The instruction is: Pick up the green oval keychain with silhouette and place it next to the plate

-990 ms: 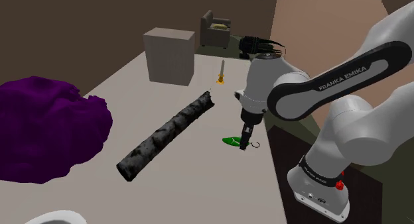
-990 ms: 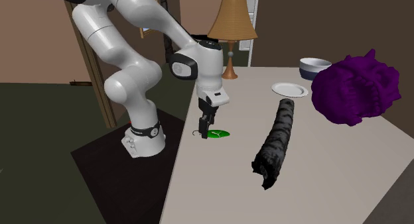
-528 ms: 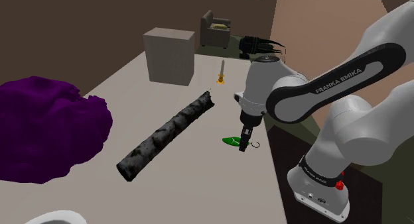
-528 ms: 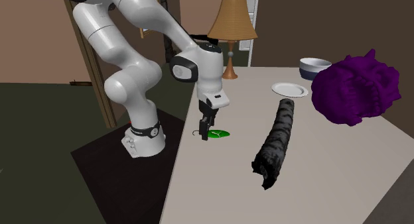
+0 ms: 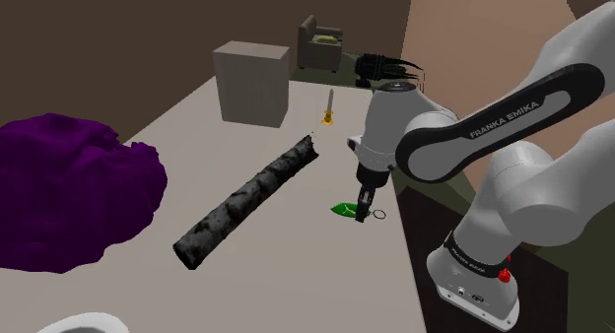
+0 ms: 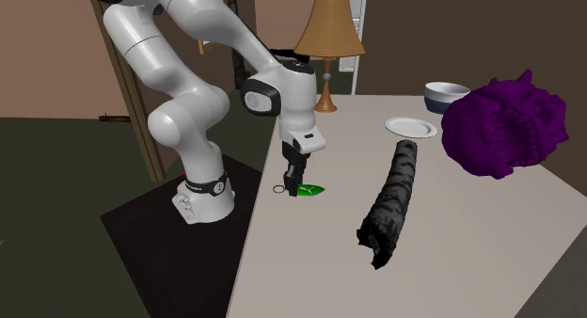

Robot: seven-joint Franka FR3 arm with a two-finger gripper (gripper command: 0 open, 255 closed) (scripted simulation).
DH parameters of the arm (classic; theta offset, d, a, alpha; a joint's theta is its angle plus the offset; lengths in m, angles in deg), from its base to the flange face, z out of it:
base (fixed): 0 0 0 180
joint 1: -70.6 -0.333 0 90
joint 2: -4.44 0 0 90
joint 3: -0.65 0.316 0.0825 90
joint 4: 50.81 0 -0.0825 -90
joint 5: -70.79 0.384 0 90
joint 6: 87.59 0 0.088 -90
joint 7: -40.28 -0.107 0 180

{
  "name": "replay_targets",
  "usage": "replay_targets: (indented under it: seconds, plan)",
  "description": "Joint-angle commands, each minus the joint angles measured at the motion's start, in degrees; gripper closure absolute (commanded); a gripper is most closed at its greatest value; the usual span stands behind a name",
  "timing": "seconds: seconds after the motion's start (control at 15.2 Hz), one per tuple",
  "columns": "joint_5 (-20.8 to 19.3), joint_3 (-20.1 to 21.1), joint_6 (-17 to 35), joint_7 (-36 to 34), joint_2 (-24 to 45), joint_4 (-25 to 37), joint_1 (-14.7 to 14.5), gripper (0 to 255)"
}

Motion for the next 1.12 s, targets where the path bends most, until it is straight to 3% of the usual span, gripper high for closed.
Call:
replay_targets:
  seconds: [0.0, 0.13, 1.06]
  plan:
    - [0.1, 0.0, -0.1, 0.0, 0.1, -0.2, -0.1, 255]
    - [0.0, 0.0, 0.1, 0.1, 0.4, -0.1, 0.0, 255]
    - [-1.6, -0.9, -16.6, -0.8, -10.4, 5.8, 0.6, 255]
